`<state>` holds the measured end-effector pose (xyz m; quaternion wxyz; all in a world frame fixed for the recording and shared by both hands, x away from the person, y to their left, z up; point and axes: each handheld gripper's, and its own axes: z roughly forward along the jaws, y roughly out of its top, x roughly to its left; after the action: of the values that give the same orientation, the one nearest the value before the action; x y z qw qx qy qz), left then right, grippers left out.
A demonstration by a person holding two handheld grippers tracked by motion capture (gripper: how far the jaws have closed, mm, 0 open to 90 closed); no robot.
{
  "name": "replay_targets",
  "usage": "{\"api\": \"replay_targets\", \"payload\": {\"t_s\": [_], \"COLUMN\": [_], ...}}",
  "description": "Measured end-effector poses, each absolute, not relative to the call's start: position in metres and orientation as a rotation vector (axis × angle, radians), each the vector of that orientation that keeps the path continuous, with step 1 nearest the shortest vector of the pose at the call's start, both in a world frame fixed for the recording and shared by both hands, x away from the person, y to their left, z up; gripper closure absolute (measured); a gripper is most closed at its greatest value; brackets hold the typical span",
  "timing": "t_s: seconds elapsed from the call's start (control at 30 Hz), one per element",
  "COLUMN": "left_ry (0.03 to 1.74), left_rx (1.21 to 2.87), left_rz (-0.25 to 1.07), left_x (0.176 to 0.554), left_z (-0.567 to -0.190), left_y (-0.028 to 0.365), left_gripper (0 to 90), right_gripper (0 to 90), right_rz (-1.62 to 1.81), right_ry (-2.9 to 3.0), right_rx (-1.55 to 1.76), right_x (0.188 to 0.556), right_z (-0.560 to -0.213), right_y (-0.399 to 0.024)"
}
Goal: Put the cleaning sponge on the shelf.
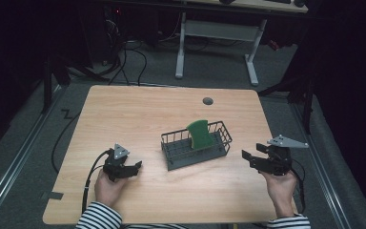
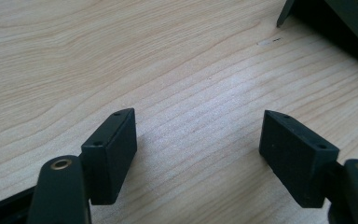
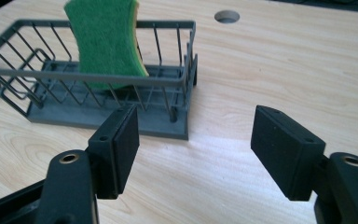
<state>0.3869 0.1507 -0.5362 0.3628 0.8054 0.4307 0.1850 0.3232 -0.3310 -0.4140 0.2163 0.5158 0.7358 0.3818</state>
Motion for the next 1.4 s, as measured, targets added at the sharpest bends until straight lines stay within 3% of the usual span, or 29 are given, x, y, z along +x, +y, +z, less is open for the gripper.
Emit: {"api": "replay_targets", "payload": {"t_s": [1.4], "left_ry": [1.108], "left_rx": [2.074], "left_rz": [0.477], "left_x": [0.387], "left_z": [-0.536], "left_y": [0.151], "left_gripper": [28.0], "right_gripper": [36.6], "right_rz": [0.993], "right_ry": [1.977], "right_rx": [1.568], "right_x": [0.345], "right_z": [-0.503], "right_y": [-0.319]}}
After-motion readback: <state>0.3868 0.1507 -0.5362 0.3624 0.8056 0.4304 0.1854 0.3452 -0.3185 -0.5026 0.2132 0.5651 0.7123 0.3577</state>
